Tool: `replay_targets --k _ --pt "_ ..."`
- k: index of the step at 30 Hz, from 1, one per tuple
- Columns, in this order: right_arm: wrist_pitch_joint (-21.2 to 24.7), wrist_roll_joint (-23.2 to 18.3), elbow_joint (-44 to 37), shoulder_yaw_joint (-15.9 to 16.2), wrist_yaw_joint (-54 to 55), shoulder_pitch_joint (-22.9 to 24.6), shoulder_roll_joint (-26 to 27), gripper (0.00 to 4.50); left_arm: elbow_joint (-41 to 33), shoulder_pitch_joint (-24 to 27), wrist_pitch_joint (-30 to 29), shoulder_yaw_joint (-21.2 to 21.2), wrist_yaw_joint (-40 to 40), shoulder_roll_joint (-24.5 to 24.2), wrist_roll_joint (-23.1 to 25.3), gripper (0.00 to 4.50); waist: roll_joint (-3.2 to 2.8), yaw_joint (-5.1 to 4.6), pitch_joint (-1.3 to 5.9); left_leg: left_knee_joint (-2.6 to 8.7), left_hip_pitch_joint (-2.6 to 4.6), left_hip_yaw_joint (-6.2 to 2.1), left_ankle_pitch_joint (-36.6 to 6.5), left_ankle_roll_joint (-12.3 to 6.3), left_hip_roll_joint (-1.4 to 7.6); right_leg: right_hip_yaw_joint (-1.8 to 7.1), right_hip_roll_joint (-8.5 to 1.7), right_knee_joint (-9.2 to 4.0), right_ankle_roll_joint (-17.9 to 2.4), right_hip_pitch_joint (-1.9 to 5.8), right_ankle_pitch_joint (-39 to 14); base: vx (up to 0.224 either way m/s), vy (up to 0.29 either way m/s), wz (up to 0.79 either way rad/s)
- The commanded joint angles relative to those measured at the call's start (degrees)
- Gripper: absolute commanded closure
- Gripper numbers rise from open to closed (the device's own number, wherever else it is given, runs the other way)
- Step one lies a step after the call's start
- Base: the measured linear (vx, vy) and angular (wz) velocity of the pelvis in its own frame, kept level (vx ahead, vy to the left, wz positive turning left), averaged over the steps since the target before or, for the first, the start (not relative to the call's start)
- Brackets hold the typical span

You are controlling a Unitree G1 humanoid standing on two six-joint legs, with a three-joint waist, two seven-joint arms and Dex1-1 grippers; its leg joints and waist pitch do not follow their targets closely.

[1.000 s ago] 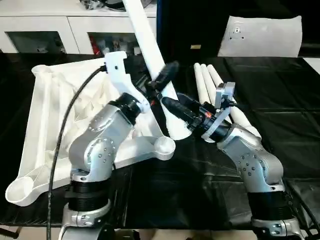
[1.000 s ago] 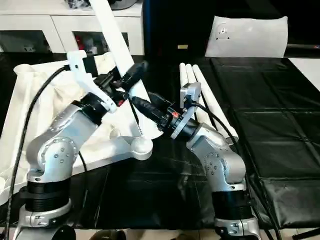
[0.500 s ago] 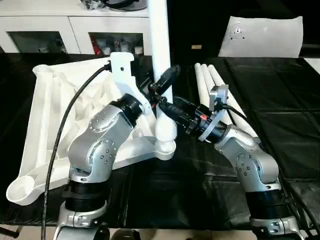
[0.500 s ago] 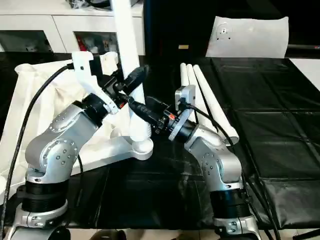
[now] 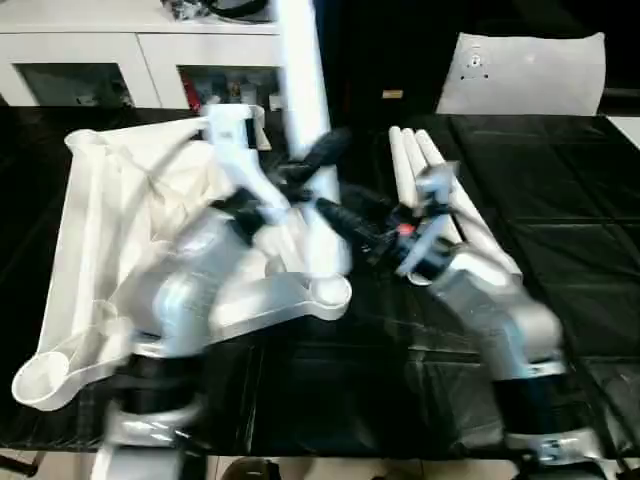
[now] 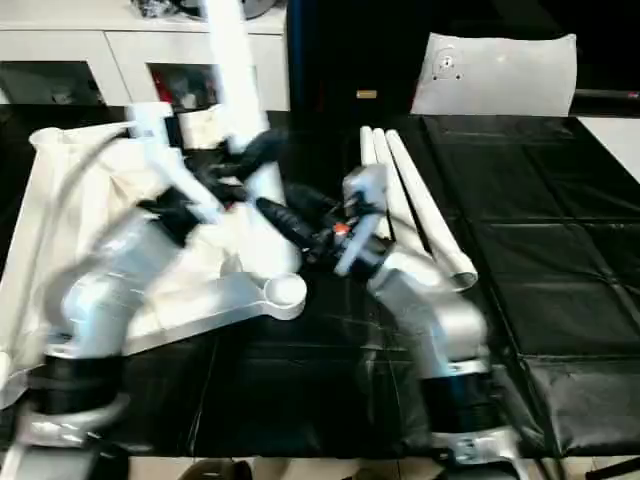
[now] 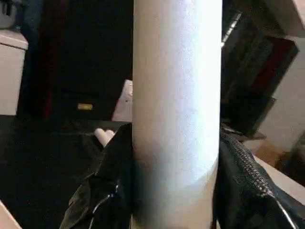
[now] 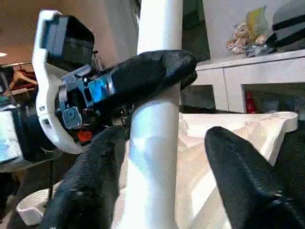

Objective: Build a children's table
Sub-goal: Pick table leg

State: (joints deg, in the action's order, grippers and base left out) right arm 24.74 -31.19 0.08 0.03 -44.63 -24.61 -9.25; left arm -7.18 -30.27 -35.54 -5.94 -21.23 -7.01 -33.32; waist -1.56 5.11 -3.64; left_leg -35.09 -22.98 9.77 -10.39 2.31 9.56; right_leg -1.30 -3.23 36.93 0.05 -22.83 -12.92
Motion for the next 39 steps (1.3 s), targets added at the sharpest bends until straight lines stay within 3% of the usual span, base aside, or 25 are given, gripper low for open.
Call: replay_targets --k 1,4,6,10,11,14,27,39 --pt "5.47 -3.25 -2.34 -0.02 -4.0 -1.58 -3.63 1.22 0.24 -1.67 -3.21 0.26 -7.34 -2.74 -4.78 2.64 0.64 0.08 4.53 3.4 1.37 -0.88 -3.51 -2.59 2.49 1.96 -3.7 -3.99 -12.88 3.14 1.42 0.0 0.0 0.0" --pt "9.78 -5.4 -2.13 0.22 -6.8 -2.75 -6.42 1.22 0.94 -2.78 -5.27 -0.38 -12.06 -3.86 -9.08 2.64 0.54 0.19 4.43 3.36 1.43 -0.78 -3.78 -2.41 2.49 1.94 -3.66 -3.99 -13.04 3.0 0.19 0.0 0.0 0.0" --pt "11.27 -5.39 -1.52 1.28 -9.45 -3.58 -8.61 1.15 1.29 -3.72 -6.29 -0.36 -15.99 -4.33 -11.66 2.64 0.95 0.21 4.37 3.39 1.32 -0.71 -4.35 -2.47 2.58 1.95 -3.98 -4.18 -13.34 3.06 -0.82 0.0 0.0 0.0" --pt "12.19 -4.32 -0.23 3.81 -13.7 -4.76 -11.39 1.13 0.6 -4.62 -8.04 1.16 -22.27 -4.99 -14.7 2.64 0.95 0.25 4.33 3.28 1.26 -0.68 -4.22 -2.47 2.65 2.02 -4.06 -4.15 -13.37 2.99 -1.88 0.0 0.0 0.0" --pt "12.22 -4.51 -0.04 4.56 -15.06 -5.0 -11.94 1.13 0.27 -4.76 -8.28 2.26 -24.37 -5.44 -15.14 2.64 1.27 0.27 4.37 3.29 1.24 -0.65 -3.97 -2.65 2.61 1.99 -4.05 -4.12 -13.04 3.09 -2.42 0.0 0.0 0.0" --pt "12.57 -5.12 0.16 5.18 -15.98 -5.36 -11.96 1.49 0.18 -5.2 -8.6 3.44 -26.13 -5.29 -15.93 2.64 1.18 0.25 4.33 3.31 1.32 -0.65 -4.23 -2.63 2.72 2.0 -4.14 -4.19 -13.25 2.95 -2.89 0.0 0.0 0.0" --pt "14.39 -6.31 0.32 6.15 -19.26 -5.46 -12.69 2.52 3.5 -7.41 -7.17 4.17 -29.48 -4.81 -15.12 2.64 0.99 0.29 4.38 3.39 1.32 -0.74 -5.31 -1.82 2.71 1.95 -4.08 -4.31 -13.31 2.99 -3.59 0.0 0.0 0.0" --pt "12.64 -4.56 -0.87 6.31 -16.01 -4.13 -10.8 2.6 4.14 -7.45 -7.14 3.79 -27.66 -5.03 -13.97 2.64 0.85 0.25 4.38 3.47 1.37 -0.77 -6.29 -1.16 2.75 1.96 -4.14 -4.44 -13.23 2.91 -4.77 0.0 0.0 0.0"
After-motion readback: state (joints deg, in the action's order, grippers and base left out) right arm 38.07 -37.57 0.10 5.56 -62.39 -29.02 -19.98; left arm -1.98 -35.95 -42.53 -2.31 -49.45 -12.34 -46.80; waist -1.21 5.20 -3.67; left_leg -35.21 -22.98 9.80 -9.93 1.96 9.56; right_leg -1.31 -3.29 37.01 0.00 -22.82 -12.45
